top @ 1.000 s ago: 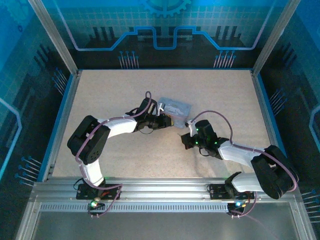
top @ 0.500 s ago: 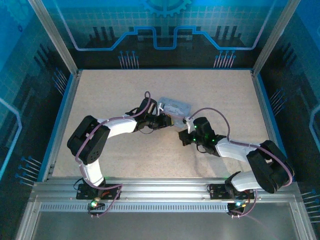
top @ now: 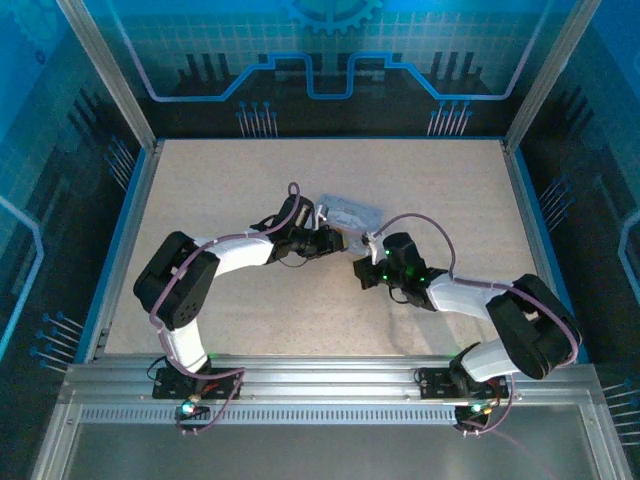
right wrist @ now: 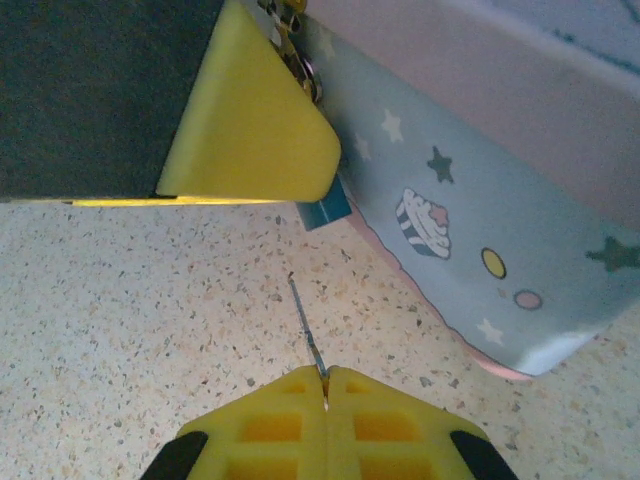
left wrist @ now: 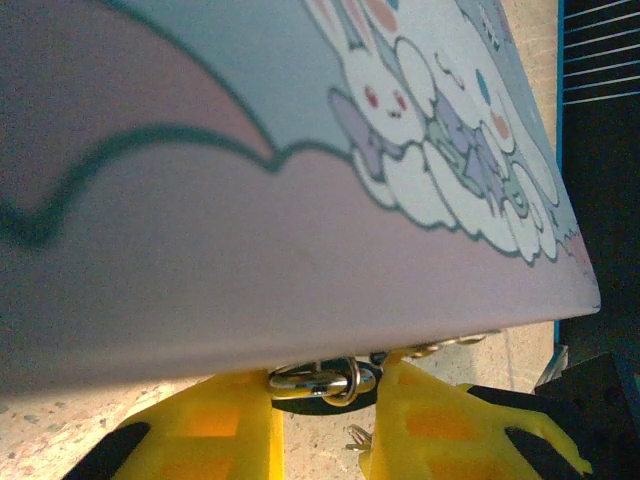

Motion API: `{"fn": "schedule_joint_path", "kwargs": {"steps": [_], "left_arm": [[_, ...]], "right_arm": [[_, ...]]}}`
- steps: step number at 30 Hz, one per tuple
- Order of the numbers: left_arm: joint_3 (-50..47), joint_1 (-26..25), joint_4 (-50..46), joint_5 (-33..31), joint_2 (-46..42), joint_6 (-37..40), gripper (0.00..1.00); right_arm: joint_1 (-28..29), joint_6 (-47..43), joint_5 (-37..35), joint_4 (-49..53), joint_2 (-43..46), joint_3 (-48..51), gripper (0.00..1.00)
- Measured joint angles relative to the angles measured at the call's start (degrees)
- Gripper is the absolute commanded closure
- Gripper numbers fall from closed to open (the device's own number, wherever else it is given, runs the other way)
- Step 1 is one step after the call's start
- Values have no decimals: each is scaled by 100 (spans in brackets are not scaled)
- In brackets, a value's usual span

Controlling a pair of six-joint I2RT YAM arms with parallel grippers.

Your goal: Unlock the padlock with the key

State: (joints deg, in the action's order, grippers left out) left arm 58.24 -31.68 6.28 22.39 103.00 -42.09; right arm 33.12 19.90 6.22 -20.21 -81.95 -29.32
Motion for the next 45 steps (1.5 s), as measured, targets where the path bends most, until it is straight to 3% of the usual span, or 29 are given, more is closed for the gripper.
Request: {"fn": "schedule_joint_path", "kwargs": {"steps": [45], "left_arm": [[0, 0, -2, 0, -52, 0, 78]], "right_arm": [[0, 109, -278, -400, -208, -7, 100]]}}
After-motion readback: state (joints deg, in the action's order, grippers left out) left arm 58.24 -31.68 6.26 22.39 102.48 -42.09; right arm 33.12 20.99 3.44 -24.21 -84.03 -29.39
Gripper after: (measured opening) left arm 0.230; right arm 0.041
